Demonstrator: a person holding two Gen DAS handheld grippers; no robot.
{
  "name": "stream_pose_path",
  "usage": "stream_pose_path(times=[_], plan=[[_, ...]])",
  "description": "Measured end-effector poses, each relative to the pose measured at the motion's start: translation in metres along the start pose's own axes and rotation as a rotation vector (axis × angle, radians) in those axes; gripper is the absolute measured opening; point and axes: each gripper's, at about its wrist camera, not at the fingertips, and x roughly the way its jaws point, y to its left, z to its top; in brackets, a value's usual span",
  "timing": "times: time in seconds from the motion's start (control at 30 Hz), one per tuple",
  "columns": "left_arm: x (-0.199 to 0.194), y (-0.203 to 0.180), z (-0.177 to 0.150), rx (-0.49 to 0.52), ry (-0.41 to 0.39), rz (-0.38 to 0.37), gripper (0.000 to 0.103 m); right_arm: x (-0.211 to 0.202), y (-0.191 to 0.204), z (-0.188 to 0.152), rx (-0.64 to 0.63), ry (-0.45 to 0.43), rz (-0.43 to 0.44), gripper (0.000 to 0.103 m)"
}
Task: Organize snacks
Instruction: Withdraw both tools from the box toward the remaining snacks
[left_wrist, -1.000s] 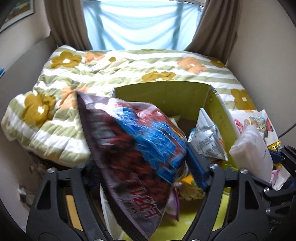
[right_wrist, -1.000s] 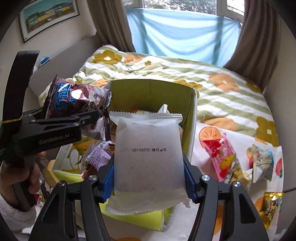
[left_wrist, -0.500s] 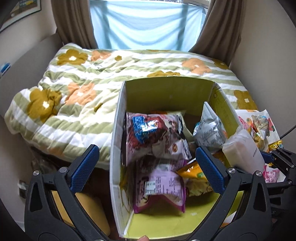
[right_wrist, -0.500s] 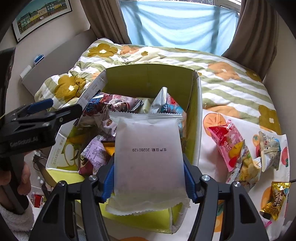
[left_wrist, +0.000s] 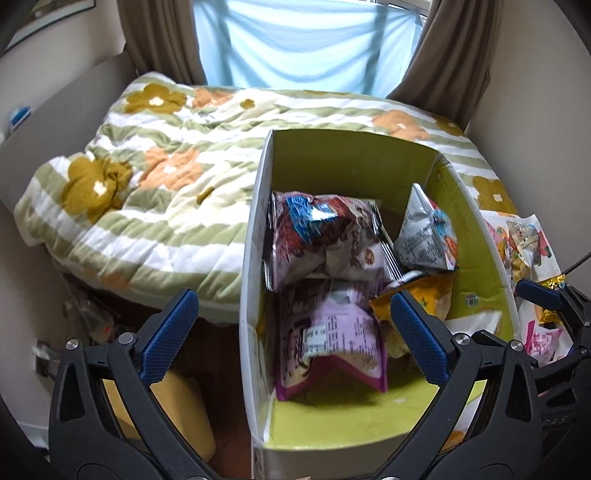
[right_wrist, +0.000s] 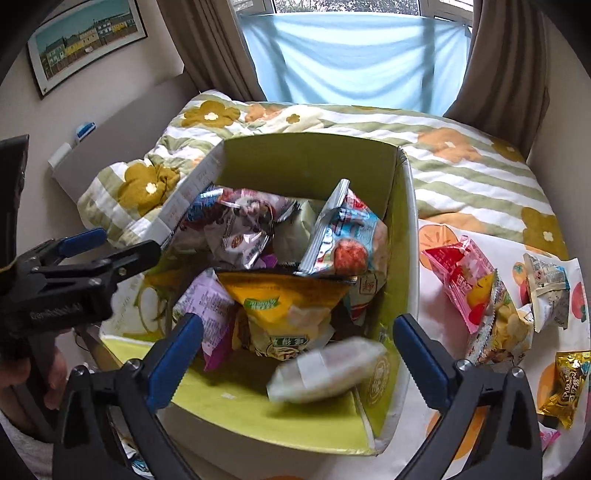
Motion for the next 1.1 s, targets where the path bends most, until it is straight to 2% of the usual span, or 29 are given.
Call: stream_pose_path(times=[0.4, 0.67, 0.87, 1.1], plan=[[-0.041, -0.004, -0.010, 0.002, -0.050, 0.007, 0.103, -0.027, 0.013, -0.002, -0.019, -0.049, -0.001, 0.102], [-0.079, -0.014, -0.010, 0.032, -0.095, -0.047, 0.103, -0.063, 0.010, -0.001, 0.014, -0.103, -0.025, 0.102], [-0.101, -0.044, -0.016, 0.086, -0.132, -0.056, 0.103, -0.093, -0.005, -0.010, 0.039, -0.140, -0.077, 0.102], [-0.130, -0.099, -0.026, 0.108, -0.177, -0.076, 0.103, -0.135, -0.044, -0.027, 0.078, -0.197, -0.107, 0.102]])
